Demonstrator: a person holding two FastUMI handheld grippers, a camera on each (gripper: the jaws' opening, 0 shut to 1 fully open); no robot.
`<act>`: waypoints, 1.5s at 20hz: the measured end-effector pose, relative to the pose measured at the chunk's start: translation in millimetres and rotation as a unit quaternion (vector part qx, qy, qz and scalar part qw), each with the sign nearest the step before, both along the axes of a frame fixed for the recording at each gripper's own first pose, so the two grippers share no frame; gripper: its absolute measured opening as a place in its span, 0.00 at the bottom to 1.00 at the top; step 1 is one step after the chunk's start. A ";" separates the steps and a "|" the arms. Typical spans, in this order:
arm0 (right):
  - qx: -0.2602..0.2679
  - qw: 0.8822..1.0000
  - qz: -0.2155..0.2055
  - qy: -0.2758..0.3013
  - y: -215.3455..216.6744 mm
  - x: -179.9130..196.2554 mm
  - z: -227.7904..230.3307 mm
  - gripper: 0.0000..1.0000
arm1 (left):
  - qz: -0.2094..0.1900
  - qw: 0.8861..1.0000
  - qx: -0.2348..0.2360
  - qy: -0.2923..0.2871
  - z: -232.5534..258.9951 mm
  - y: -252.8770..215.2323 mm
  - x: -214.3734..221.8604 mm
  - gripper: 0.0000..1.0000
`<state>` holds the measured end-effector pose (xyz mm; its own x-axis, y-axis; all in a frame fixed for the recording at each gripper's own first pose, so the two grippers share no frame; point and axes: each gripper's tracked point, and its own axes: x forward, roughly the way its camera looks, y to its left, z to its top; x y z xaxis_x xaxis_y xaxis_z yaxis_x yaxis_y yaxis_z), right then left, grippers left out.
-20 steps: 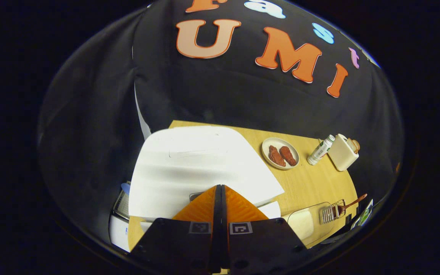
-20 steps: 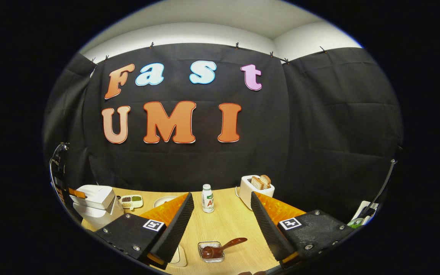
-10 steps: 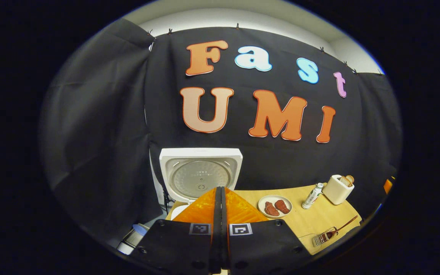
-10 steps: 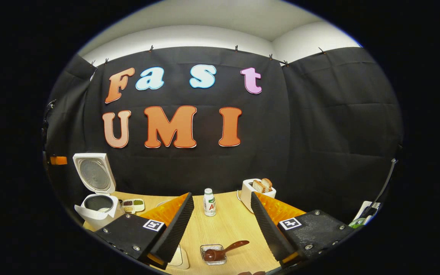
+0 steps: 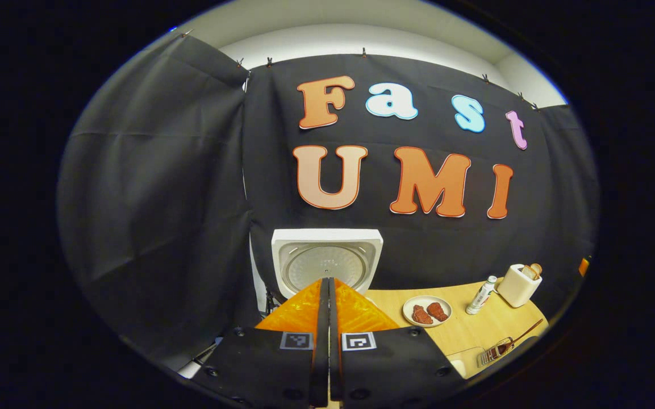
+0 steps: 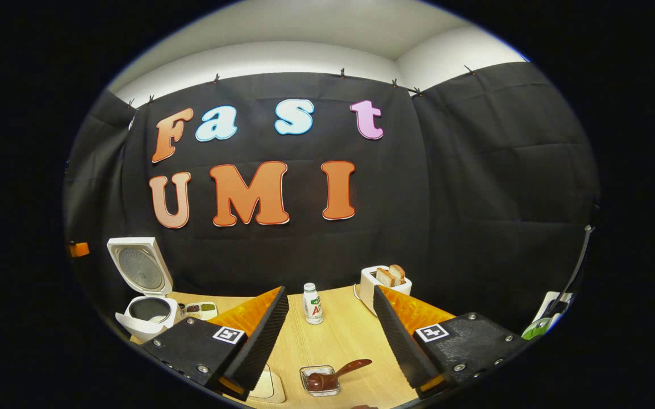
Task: Close the left gripper, press the button to open the rice cooker; take a wooden spoon from the chopstick holder with the right hand, scoop a spoonful of rice and pour it into the rice cooker, then put the wooden spoon back into the chopstick holder.
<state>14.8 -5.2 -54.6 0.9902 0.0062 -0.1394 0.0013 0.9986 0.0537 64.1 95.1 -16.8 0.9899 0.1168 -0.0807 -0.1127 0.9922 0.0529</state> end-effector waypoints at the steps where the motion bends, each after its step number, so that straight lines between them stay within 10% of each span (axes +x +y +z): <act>1: 0.005 1.000 -0.004 0.006 -3.4 0.2 -5.3 0.94 | 0.002 1.000 -0.002 0.002 -4.3 2.5 0.5 0.05; 4: 0.019 1.000 -0.001 0.016 -8.7 -0.2 -24.7 0.94 | -0.002 1.000 -0.014 -0.007 -2.8 2.3 -7.3 0.10; 8: 0.067 0.997 -0.002 0.042 -13.4 3.4 -62.0 0.94 | -0.009 1.000 -0.003 -0.021 6.6 -2.8 -13.4 0.53; 10: 0.088 0.995 -0.009 0.055 -18.6 7.8 -82.5 0.94 | -0.012 1.000 0.000 -0.028 9.7 -6.8 -12.5 0.54; 12: 0.115 0.991 -0.016 0.072 -23.9 12.3 -104.2 0.94 | -0.007 0.999 0.002 -0.033 9.1 -6.5 -15.1 1.00; 30: 0.327 0.930 -0.016 0.170 -25.6 40.2 -232.6 0.87 | 0.031 0.998 0.023 -0.046 8.6 -13.7 -33.7 0.99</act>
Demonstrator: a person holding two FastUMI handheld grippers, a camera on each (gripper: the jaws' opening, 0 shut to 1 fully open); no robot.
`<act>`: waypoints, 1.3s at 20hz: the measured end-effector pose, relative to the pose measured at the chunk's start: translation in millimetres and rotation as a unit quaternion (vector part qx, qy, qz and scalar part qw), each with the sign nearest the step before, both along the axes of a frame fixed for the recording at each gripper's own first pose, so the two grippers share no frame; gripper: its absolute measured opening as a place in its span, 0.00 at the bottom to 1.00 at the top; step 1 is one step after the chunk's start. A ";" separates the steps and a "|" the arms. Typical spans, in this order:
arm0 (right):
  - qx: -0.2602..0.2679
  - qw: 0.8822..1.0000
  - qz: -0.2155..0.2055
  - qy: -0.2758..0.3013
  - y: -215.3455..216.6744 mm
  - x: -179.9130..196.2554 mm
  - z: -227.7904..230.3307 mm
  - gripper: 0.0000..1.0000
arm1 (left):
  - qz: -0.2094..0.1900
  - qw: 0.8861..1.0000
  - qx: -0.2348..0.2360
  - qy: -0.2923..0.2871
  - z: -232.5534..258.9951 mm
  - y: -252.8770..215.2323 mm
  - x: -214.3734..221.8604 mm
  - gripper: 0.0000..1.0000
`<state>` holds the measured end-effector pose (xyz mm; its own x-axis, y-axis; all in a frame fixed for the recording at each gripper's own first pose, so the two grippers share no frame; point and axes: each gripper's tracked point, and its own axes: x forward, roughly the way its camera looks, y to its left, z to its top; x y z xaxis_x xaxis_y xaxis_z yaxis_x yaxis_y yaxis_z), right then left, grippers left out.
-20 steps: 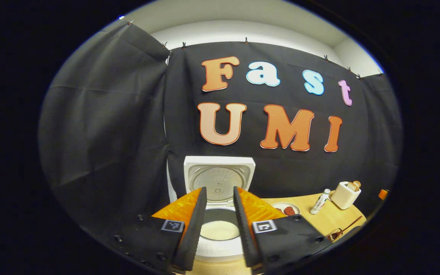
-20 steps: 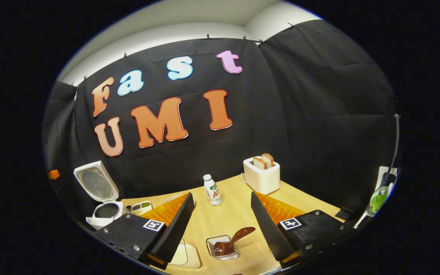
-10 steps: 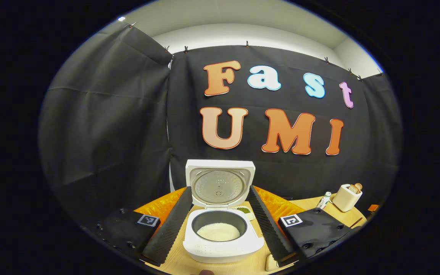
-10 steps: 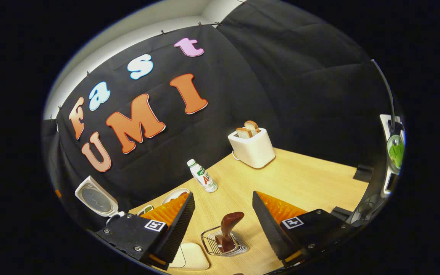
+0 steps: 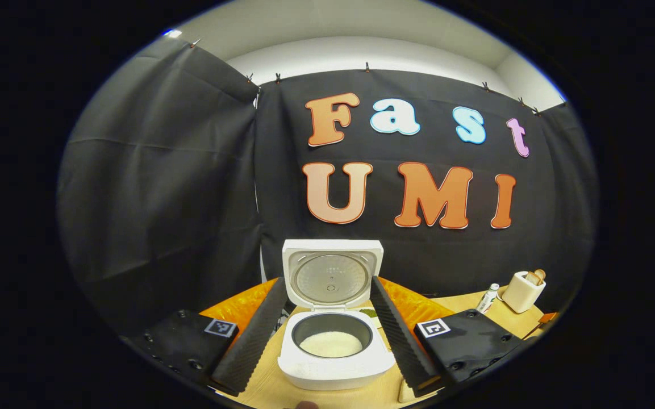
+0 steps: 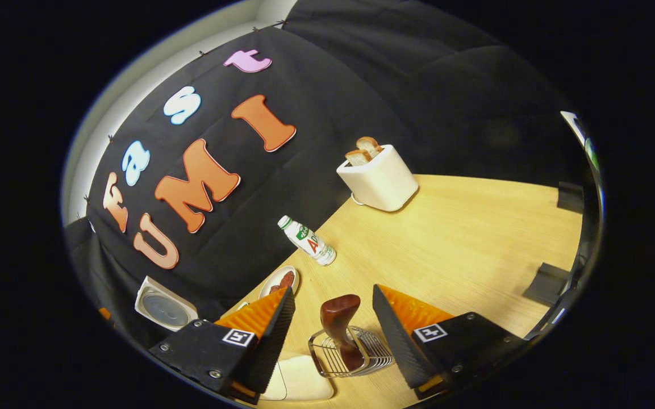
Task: Close the left gripper, press the button to open the rice cooker; take a wooden spoon from the chopstick holder with the right hand, scoop a spoonful of rice and pour it into the rice cooker, then put the wooden spoon back into the chopstick holder.
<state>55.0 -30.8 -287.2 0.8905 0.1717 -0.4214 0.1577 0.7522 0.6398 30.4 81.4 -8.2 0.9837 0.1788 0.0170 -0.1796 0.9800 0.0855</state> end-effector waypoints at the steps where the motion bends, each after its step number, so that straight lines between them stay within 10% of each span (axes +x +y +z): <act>1: 0.015 1.000 0.000 0.004 0.1 -0.6 -3.5 0.82 | 0.005 1.000 0.003 0.001 0.2 2.2 -1.0 0.99; 8: 0.074 0.997 0.001 0.009 10.0 13.9 -12.1 0.34 | 0.018 1.000 0.000 0.011 -4.4 8.1 -7.2 0.99; 14: 0.036 0.999 0.006 0.014 18.2 19.0 -5.8 0.19 | 0.019 1.000 -0.012 0.019 -13.4 12.8 -7.6 0.99; 26: -0.062 0.995 0.044 -0.063 53.1 1.8 106.3 0.18 | 0.004 1.000 -0.019 0.017 -18.4 35.9 -1.7 0.99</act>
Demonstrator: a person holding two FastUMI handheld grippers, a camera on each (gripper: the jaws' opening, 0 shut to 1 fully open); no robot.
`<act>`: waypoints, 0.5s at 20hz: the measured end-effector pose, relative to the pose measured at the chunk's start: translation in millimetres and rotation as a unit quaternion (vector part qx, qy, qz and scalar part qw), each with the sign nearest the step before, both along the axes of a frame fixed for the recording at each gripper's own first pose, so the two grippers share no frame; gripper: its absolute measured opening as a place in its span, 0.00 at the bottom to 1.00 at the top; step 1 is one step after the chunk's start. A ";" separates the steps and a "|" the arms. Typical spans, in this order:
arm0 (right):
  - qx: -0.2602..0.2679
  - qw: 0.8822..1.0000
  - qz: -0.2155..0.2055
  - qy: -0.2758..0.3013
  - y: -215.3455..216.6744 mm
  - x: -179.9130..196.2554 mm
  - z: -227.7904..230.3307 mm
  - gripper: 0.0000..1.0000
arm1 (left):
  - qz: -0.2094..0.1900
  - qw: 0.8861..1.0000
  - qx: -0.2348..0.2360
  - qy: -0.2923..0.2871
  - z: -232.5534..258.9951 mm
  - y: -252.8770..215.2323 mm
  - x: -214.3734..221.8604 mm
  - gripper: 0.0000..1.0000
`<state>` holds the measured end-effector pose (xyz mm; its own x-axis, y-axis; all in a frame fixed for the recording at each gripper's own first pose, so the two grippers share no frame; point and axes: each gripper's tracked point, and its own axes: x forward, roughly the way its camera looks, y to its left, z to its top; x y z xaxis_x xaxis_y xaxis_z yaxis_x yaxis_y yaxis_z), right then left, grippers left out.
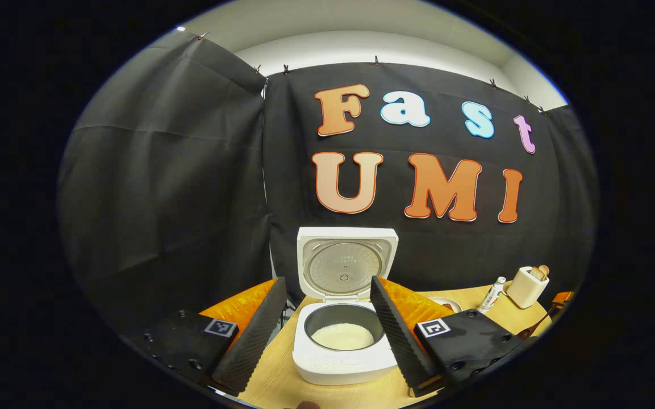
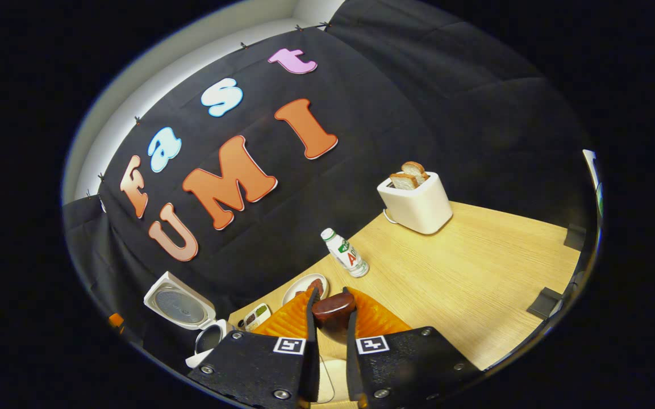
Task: Close the left gripper, press the button to open the rice cooker; take a wooden spoon from the chopstick holder with the right hand, scoop a spoonful of rice and pour it into the rice cooker, then put the wooden spoon back into the chopstick holder.
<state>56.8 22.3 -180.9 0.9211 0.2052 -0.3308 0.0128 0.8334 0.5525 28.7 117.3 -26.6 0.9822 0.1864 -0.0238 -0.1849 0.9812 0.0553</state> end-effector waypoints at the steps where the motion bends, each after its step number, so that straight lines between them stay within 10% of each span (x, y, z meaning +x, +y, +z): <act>1: -0.001 1.000 0.006 -0.006 7.1 -2.0 8.6 0.18 | -0.001 1.000 -0.001 0.000 0.5 2.2 -0.3 0.99; 10: 0.015 0.997 0.075 -0.028 101.8 -21.0 22.3 0.18 | -0.012 1.000 0.003 0.004 -0.3 18.3 3.8 0.99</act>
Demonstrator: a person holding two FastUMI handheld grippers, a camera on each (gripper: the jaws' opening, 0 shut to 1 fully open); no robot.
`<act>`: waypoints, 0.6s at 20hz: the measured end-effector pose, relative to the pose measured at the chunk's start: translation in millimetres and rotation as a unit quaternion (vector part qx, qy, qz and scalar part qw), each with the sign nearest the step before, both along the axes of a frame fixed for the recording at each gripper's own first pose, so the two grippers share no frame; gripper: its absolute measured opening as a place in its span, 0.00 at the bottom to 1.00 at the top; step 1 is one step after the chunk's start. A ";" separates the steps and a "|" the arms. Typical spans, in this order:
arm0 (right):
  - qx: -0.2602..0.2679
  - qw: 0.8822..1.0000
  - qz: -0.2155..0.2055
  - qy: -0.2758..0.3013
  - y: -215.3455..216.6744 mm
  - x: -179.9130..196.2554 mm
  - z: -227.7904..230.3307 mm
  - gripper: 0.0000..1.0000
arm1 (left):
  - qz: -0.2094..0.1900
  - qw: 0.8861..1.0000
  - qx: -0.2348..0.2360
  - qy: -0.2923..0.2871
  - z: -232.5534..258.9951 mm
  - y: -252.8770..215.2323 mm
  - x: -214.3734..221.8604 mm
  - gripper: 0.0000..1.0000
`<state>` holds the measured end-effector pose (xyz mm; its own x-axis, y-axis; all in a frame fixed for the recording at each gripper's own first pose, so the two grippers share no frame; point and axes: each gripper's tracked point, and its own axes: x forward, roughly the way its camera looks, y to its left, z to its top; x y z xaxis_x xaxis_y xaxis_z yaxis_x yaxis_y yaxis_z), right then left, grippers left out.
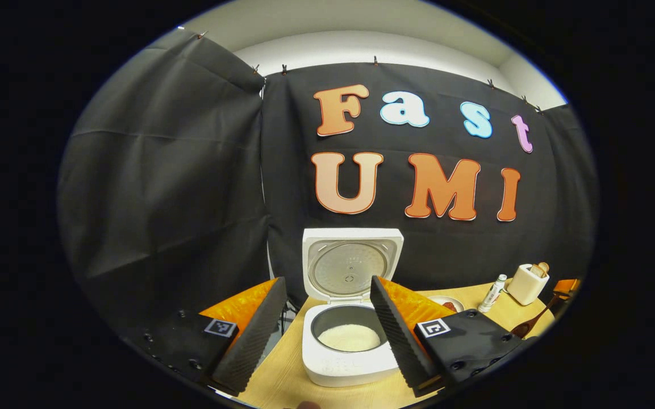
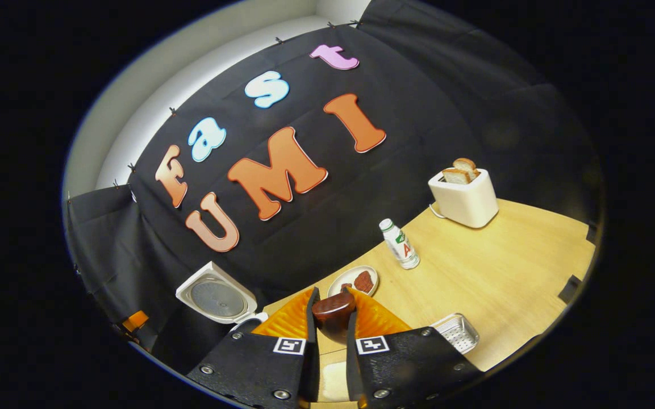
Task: Close the left gripper, press the button to open the rice cooker; take a wooden spoon from the chopstick holder with the right hand, scoop a spoonful of rice and pour it into the rice cooker, then put the wooden spoon back into the chopstick holder.
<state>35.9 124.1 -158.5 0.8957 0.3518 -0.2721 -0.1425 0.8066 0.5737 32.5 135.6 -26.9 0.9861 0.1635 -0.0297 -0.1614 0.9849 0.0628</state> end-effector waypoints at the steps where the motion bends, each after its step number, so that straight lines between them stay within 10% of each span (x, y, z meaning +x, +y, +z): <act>1: -0.006 1.000 0.006 0.004 9.5 -1.4 -7.8 0.18 | -0.001 1.000 -0.001 0.001 -2.1 1.2 0.7 0.99; 12: -0.164 0.985 0.059 0.013 63.6 -23.4 -102.1 0.18 | 0.003 1.000 0.008 0.014 -11.8 20.0 7.5 0.99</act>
